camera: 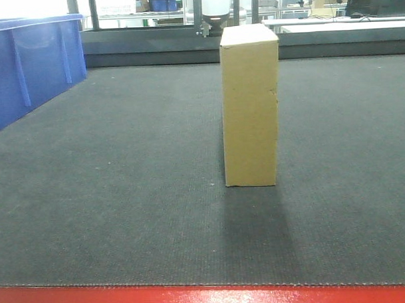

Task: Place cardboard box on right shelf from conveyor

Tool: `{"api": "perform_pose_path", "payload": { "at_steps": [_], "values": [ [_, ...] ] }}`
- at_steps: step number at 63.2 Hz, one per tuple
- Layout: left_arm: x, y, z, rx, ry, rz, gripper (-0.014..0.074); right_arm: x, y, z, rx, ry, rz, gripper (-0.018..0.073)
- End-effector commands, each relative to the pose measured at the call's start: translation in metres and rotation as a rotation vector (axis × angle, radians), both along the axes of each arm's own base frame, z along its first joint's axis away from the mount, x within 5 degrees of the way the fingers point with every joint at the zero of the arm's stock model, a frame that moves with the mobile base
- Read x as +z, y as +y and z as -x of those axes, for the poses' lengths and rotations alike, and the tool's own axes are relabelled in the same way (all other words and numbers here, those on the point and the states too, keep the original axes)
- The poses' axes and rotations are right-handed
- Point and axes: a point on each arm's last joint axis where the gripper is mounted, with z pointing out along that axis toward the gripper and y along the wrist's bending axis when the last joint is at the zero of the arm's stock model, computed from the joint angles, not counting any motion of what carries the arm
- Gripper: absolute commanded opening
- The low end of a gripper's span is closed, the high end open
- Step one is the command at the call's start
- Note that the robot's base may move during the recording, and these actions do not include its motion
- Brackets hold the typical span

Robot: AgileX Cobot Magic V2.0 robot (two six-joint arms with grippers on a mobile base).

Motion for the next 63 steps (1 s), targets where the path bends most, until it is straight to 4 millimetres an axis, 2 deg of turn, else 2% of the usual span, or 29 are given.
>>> {"api": "perform_pose_path", "payload": {
  "at_steps": [1,47,53,63],
  "values": [
    [0.009,0.001,0.001,0.008,-0.098,0.014,-0.0119,0.01,-0.001,0.001,-0.01,-0.105,0.013,0.0058],
    [0.009,0.001,0.001,0.008,-0.098,0.014,-0.0119,0.013,-0.001,0.001,-0.012,-0.137,0.015,0.0058],
    [0.009,0.001,0.001,0.008,-0.098,0.014,-0.0119,0.026,-0.001,0.003,-0.015,-0.208,0.012,0.0058],
    [0.009,0.001,0.001,0.008,-0.098,0.014,-0.0119,0.07,0.0,0.011,-0.003,-0.236,0.003,0.0062]
  ]
}}
